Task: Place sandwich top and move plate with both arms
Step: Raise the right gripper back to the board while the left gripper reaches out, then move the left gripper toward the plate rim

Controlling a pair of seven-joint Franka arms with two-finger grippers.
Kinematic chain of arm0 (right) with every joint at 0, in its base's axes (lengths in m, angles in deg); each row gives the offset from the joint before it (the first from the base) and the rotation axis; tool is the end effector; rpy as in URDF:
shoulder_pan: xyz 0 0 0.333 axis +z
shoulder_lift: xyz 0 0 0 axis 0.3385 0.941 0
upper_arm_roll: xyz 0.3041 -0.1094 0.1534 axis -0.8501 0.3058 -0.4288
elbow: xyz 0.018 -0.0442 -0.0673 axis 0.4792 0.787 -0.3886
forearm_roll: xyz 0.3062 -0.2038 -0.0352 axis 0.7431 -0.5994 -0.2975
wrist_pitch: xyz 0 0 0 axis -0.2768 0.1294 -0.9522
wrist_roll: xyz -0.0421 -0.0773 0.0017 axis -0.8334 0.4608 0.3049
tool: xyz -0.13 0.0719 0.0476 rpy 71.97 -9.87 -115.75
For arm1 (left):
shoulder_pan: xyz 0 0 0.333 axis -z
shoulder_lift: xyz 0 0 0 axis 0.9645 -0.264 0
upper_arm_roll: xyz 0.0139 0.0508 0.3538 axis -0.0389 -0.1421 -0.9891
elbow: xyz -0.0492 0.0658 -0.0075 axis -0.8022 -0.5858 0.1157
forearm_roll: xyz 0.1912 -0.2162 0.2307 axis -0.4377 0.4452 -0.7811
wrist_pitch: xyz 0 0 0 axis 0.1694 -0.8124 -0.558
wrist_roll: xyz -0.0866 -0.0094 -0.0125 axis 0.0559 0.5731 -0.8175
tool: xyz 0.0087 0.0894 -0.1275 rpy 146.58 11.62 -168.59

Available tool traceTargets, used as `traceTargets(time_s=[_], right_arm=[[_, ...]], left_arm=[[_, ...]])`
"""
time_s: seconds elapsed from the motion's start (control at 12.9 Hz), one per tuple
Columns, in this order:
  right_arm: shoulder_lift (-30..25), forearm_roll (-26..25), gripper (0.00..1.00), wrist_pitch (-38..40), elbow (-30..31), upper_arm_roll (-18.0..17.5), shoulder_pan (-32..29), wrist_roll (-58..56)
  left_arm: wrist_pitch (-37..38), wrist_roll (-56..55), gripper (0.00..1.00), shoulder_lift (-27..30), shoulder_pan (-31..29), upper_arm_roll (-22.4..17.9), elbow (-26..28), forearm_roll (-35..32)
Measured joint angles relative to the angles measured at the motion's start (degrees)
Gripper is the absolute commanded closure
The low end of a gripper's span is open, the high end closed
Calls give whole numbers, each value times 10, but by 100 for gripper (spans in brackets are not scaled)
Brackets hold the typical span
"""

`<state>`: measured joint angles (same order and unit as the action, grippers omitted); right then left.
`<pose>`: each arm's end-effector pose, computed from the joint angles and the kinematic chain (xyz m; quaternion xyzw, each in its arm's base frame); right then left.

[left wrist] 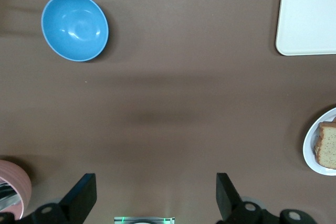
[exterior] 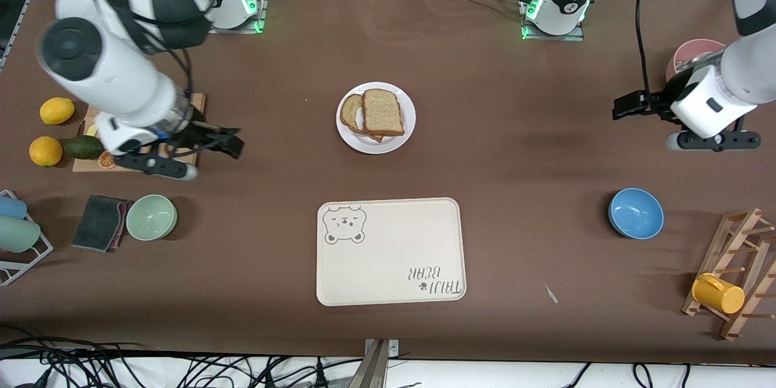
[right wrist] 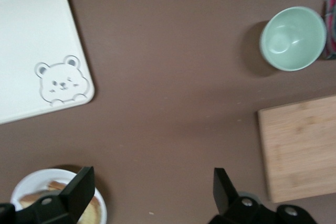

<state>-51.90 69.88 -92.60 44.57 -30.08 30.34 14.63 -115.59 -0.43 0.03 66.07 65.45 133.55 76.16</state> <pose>0.5917 0.1553 0.4995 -0.9970 0.0758 0.0163 0.0010 0.5516 -0.0467 0.5337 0.9934 0.0132 -0.1107 0.0250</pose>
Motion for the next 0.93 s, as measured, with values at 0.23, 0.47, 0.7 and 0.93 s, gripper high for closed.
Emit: traceTargets(time_s=[0.23, 0.47, 0.7, 0.93], right_arm=[[-36, 2, 0, 33, 2, 2, -69, -79], [-70, 17, 0, 103, 0, 2, -127, -161], [-81, 25, 0, 149, -1, 15, -134, -177], [-82, 25, 0, 149, -7, 30, -132, -181]], left_arm=[[-32, -12, 0, -26, 11, 8, 10, 2], [-79, -31, 0, -40, 20, 20, 47, 3], [-124, -33, 0, -41, 20, 23, 93, 3], [-185, -34, 0, -41, 20, 35, 153, 3]])
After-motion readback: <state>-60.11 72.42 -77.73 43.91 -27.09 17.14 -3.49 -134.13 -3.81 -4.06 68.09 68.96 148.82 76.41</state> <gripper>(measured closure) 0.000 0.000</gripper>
